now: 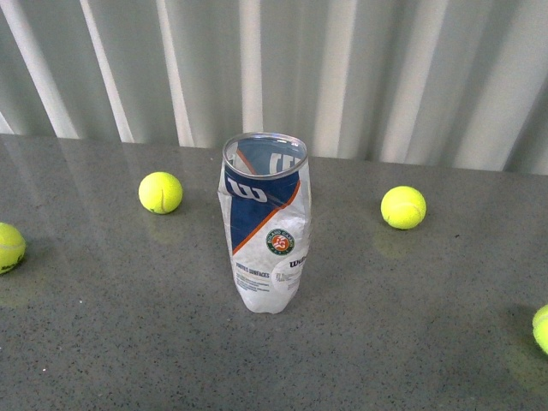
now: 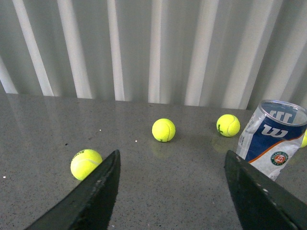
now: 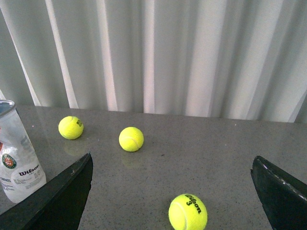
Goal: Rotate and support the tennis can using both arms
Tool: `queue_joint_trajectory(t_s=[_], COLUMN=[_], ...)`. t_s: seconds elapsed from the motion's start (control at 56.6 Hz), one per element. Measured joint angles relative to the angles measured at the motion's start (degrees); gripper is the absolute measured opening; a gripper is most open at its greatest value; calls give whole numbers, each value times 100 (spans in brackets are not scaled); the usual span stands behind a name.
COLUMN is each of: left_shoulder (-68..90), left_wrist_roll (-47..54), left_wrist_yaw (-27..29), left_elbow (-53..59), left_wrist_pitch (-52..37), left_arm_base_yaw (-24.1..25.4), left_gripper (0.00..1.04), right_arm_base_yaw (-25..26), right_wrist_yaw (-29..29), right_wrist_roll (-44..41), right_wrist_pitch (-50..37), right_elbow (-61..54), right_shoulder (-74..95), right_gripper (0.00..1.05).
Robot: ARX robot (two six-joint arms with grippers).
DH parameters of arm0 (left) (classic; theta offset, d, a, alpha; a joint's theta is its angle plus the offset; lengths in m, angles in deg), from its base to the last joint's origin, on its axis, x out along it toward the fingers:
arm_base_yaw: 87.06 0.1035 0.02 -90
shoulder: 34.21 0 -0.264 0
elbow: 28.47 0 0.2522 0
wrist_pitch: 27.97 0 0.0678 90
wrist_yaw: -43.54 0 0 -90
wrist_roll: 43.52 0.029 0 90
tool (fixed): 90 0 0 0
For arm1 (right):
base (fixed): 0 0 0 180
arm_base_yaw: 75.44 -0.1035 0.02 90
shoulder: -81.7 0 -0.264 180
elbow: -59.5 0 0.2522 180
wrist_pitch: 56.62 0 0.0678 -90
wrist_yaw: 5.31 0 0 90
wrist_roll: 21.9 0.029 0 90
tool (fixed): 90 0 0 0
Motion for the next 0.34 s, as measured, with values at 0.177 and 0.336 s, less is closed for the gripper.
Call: queue_joint_trajectory(t_s=[0.177, 0.336], left_shoulder=[0, 0], left_wrist_roll=[2, 0], left_wrist_yaw=[0, 0], left_elbow=[0, 0], left_wrist_pitch=[0, 0], left_arm_base_yaw=[0, 0], left_gripper=[98, 98], right_arm_base_yaw=[2, 2], right_wrist_yaw=[0, 0], right_wrist_roll=[0, 0], right_wrist_pitch=[0, 0], right_elbow=[0, 0], right_shoulder=[0, 0], right_gripper=[98, 98])
